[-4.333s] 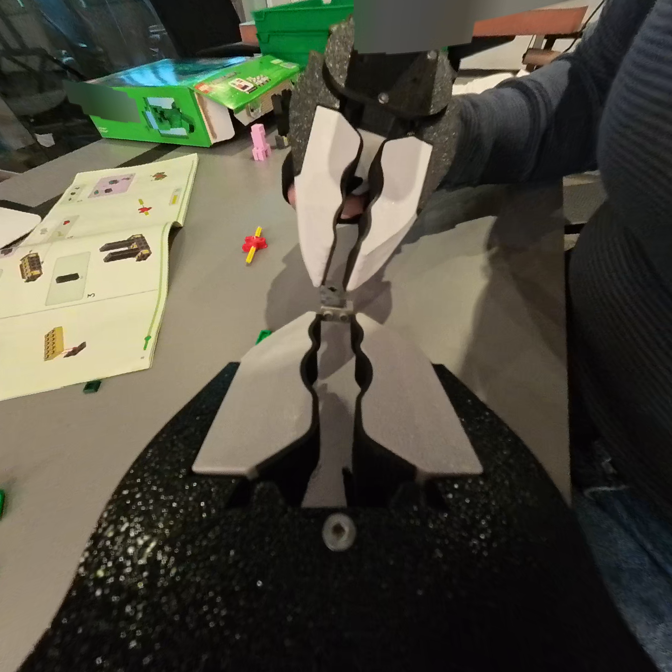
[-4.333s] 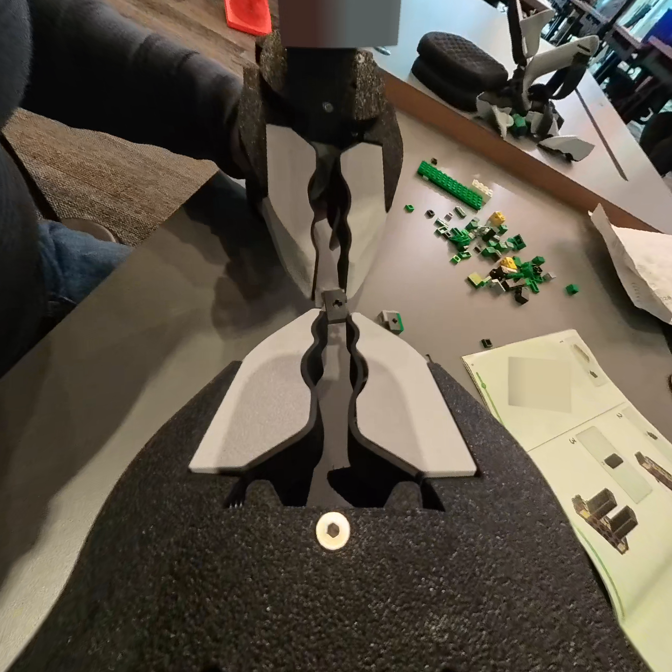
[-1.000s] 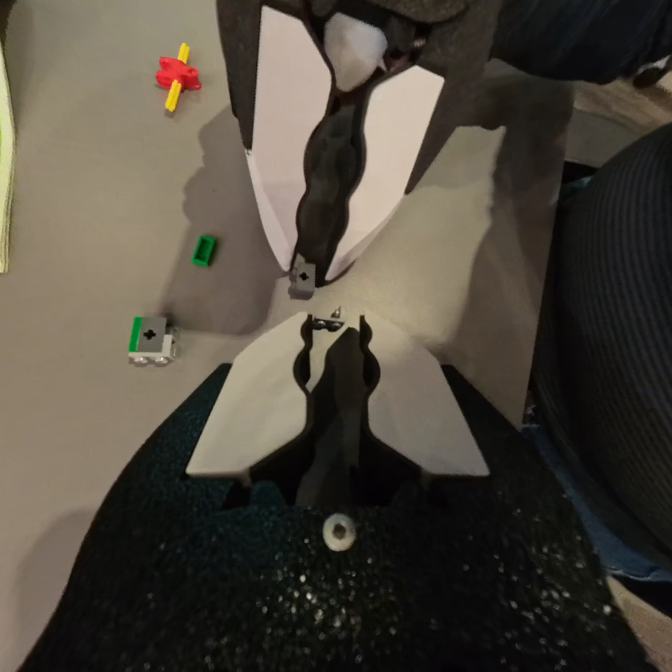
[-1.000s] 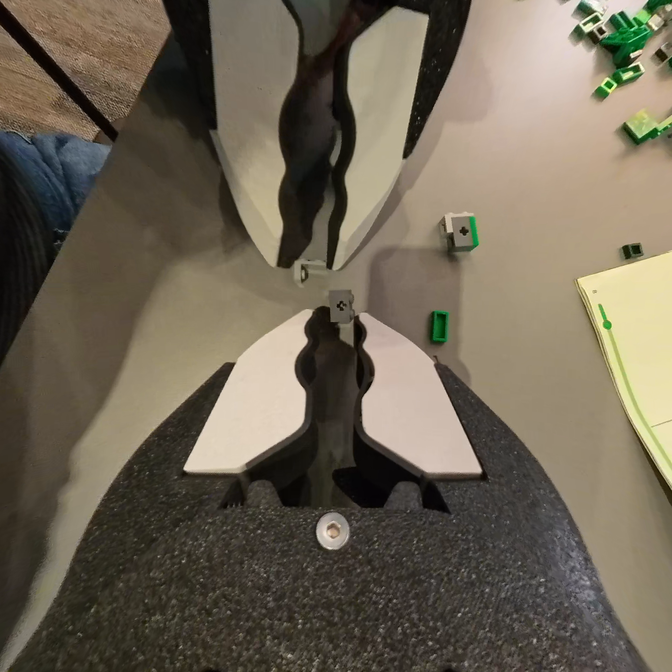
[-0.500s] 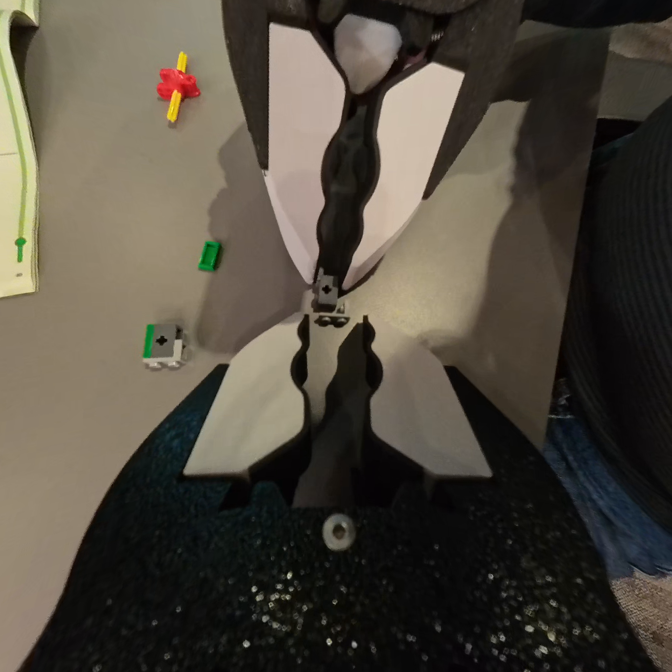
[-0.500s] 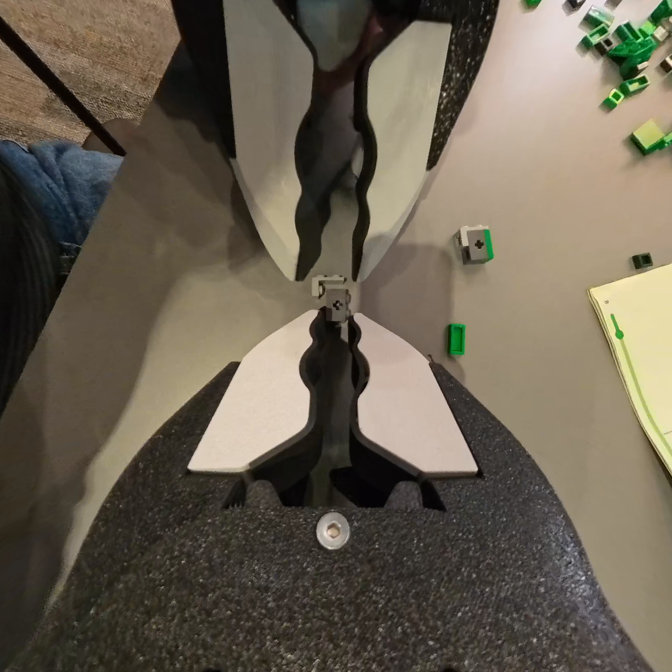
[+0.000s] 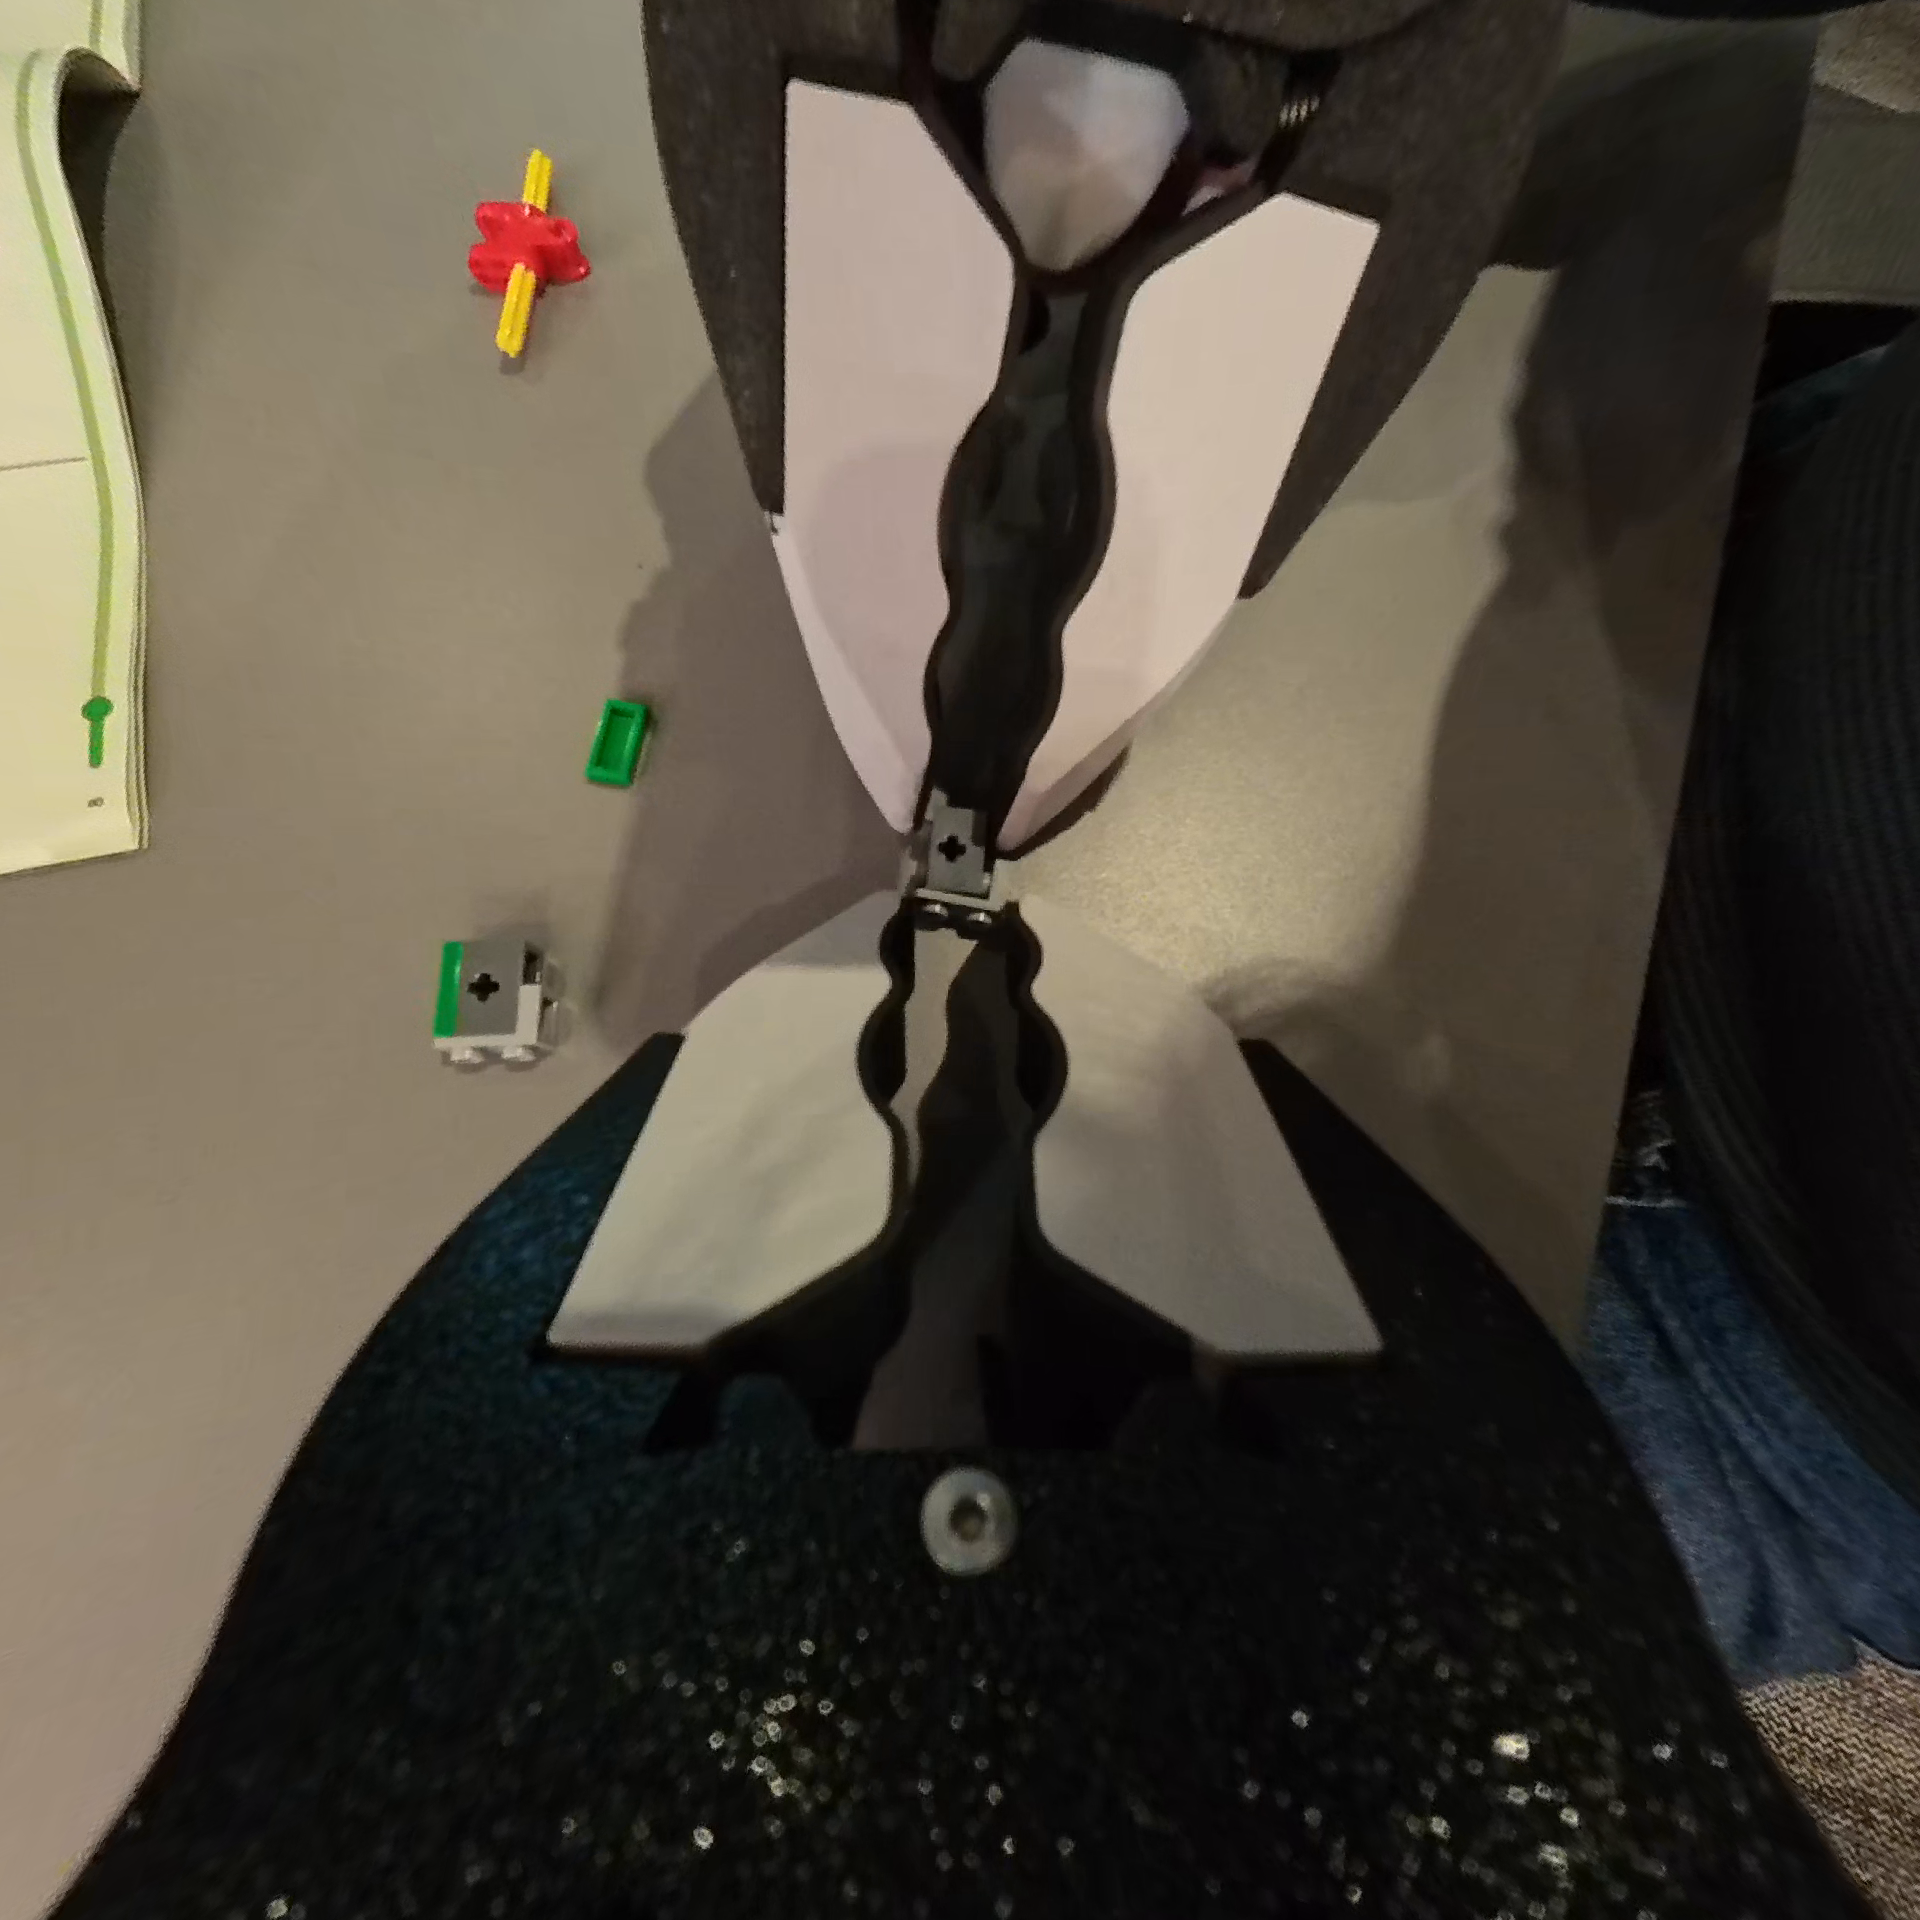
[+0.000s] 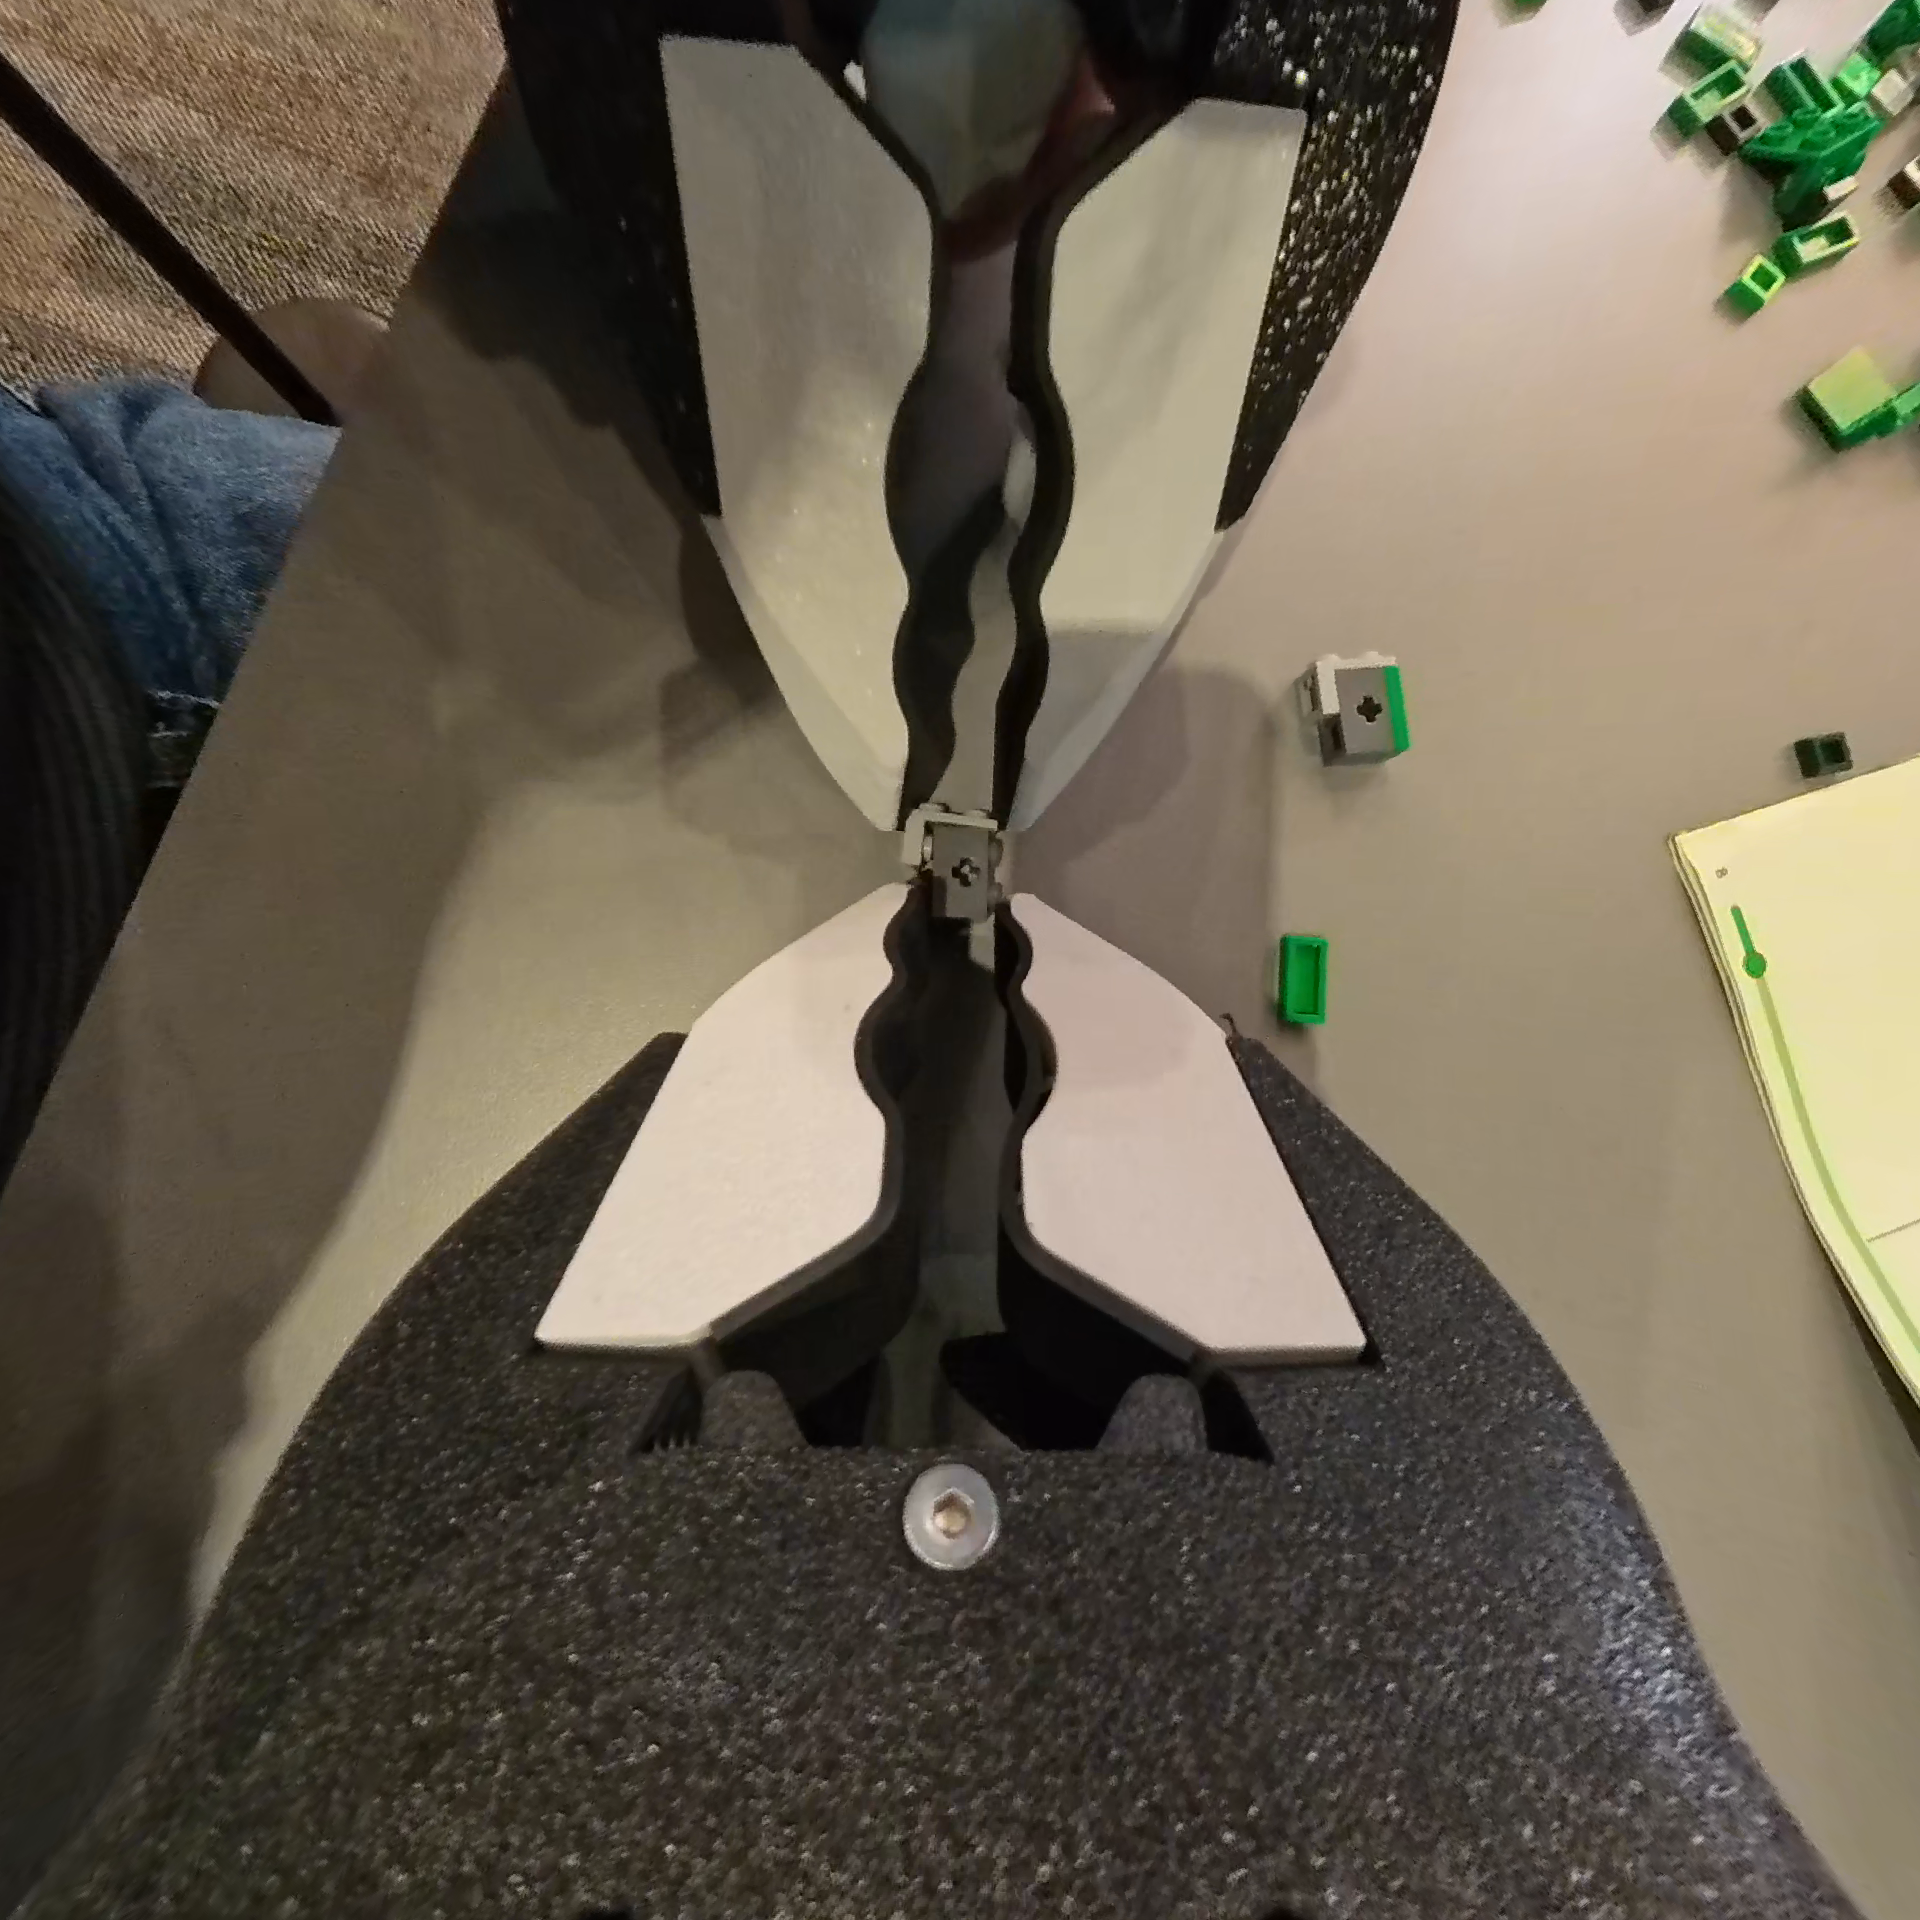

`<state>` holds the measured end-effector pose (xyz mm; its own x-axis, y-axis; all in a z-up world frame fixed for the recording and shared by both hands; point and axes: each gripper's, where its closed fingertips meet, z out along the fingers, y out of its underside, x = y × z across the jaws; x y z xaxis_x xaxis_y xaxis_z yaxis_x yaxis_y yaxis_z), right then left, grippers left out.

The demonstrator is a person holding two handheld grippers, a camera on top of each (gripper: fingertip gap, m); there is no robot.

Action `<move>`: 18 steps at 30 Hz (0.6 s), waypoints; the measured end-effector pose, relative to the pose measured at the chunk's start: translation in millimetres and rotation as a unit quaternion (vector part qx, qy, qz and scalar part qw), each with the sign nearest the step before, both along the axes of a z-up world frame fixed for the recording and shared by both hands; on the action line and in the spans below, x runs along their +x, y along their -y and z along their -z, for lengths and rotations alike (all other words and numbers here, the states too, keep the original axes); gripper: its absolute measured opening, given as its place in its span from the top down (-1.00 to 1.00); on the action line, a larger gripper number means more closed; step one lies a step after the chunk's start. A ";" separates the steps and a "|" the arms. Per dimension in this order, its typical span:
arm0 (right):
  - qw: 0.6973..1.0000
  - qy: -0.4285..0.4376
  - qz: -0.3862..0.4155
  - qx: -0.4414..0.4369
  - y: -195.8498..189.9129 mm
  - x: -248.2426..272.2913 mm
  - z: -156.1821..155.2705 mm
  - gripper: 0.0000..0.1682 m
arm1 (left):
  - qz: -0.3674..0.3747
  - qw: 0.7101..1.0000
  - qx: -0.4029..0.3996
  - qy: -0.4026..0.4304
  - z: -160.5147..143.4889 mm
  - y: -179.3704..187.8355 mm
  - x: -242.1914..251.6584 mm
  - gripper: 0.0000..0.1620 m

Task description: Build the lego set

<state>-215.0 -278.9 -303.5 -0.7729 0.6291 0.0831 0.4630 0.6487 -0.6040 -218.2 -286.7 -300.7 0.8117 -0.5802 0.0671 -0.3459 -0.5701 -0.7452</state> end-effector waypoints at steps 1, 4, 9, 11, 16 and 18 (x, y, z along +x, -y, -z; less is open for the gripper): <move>1.000 0.000 0.000 0.000 -0.1 0.0 0.0 0.86 | -0.001 1.000 0.000 0.000 0.0 -0.1 0.0 0.80; 1.000 0.002 -0.005 0.003 -0.2 0.6 0.3 0.86 | -0.002 1.000 0.001 0.001 0.0 -0.3 0.2 0.81; 1.000 0.021 -0.015 -0.010 4.9 3.7 0.3 0.75 | -0.007 1.000 -0.002 0.005 0.1 -1.4 1.2 0.82; 1.000 0.025 -0.016 -0.010 5.5 3.8 0.3 0.73 | -0.008 1.000 -0.002 0.003 0.2 -1.8 1.3 0.82; 1.000 0.030 -0.005 -0.005 5.8 2.7 0.3 0.73 | -0.015 1.000 -0.005 0.005 0.2 -2.4 1.6 0.82; 1.000 0.031 0.005 0.000 5.0 1.4 0.5 0.76 | -0.021 1.000 -0.004 0.008 0.2 -2.7 1.5 0.82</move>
